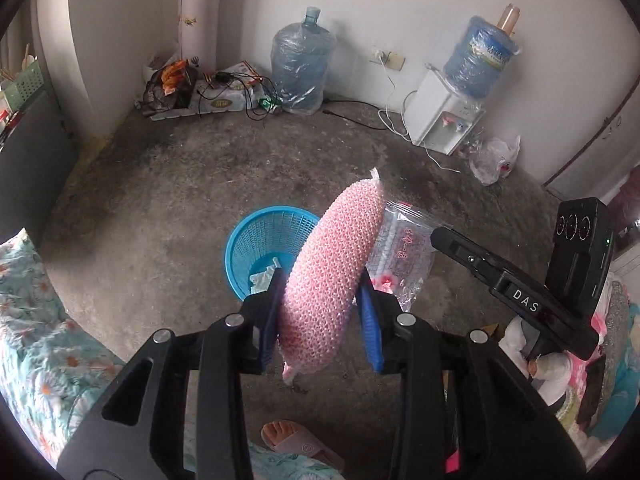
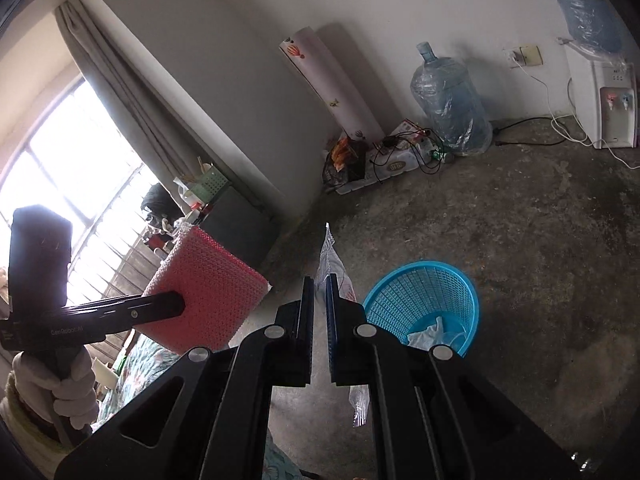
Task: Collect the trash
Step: 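Carry scrubber and plastic bag to the blue wastebasket and release both, then move both tools back to the pile on the bed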
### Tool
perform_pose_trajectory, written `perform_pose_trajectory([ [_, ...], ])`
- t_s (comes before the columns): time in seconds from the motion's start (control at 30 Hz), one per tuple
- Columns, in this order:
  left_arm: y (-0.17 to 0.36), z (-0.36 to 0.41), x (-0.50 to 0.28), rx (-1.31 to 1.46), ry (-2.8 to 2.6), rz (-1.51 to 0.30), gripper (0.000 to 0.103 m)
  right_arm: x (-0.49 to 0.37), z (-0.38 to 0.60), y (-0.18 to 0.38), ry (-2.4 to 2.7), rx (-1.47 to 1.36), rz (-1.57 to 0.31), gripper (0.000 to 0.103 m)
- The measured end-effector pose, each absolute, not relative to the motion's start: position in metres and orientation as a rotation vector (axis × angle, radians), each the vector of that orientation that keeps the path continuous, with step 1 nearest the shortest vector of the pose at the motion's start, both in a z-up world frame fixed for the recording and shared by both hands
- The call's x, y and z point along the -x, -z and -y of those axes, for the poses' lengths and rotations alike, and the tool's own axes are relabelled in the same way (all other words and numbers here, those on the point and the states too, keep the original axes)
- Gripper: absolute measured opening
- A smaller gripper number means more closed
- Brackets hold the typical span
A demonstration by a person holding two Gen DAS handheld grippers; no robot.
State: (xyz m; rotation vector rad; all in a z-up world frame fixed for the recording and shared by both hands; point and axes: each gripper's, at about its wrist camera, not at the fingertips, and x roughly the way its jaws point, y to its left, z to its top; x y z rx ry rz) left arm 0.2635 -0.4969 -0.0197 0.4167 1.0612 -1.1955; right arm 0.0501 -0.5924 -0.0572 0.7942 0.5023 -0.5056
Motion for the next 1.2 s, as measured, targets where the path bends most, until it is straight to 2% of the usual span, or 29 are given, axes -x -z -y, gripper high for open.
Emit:
perform_pose_trajectory([
  [0.1, 0.054, 0.534, -0.263, -0.413, 1.190, -1.077, 0.039, -0.071, 0.619, 0.086, 0.516, -0.824, -0.531, 0.006],
  [0.13, 0.066, 0.543, -0.265, -0.410, 1.186, -1.071, 0.052, -0.081, 0.627, 0.097, 0.523, -0.832, -0.549, 0.007],
  [0.2, 0.089, 0.560, -0.269, -0.421, 1.171, -1.060, 0.073, -0.097, 0.644, 0.126, 0.560, -0.853, -0.597, 0.013],
  [0.23, 0.100, 0.565, -0.271, -0.425, 1.141, -1.056, 0.073, -0.104, 0.653, 0.143, 0.574, -0.876, -0.633, 0.032],
  [0.27, 0.110, 0.568, -0.273, -0.421, 1.115, -1.064, 0.073, -0.108, 0.660, 0.160, 0.619, -0.887, -0.677, 0.047],
  [0.37, 0.123, 0.565, -0.281, -0.384, 1.072, -1.120, 0.073, -0.104, 0.662, 0.190, 0.675, -0.926, -0.729, 0.047],
  [0.47, 0.114, 0.549, -0.290, -0.357, 1.069, -1.083, 0.073, -0.088, 0.647, 0.196, 0.676, -0.940, -0.707, 0.047],
  [0.7, 0.053, 0.513, -0.289, -0.313, 1.079, -0.967, 0.073, -0.056, 0.598, 0.156, 0.707, -0.884, -0.632, 0.047],
  [0.8, 0.018, 0.492, -0.277, -0.298, 1.110, -0.930, 0.073, -0.056, 0.568, 0.120, 0.715, -0.788, -0.608, 0.055],
  [0.87, -0.007, 0.471, -0.266, -0.293, 1.126, -0.904, 0.073, -0.057, 0.544, 0.093, 0.703, -0.718, -0.581, 0.066],
  [0.97, -0.039, 0.428, -0.247, -0.275, 1.118, -0.890, 0.073, -0.061, 0.502, 0.055, 0.656, -0.623, -0.546, 0.078],
  [1.2, -0.093, 0.283, -0.222, -0.151, 1.010, -0.859, 0.073, -0.066, 0.402, -0.009, 0.509, -0.423, -0.496, 0.094],
])
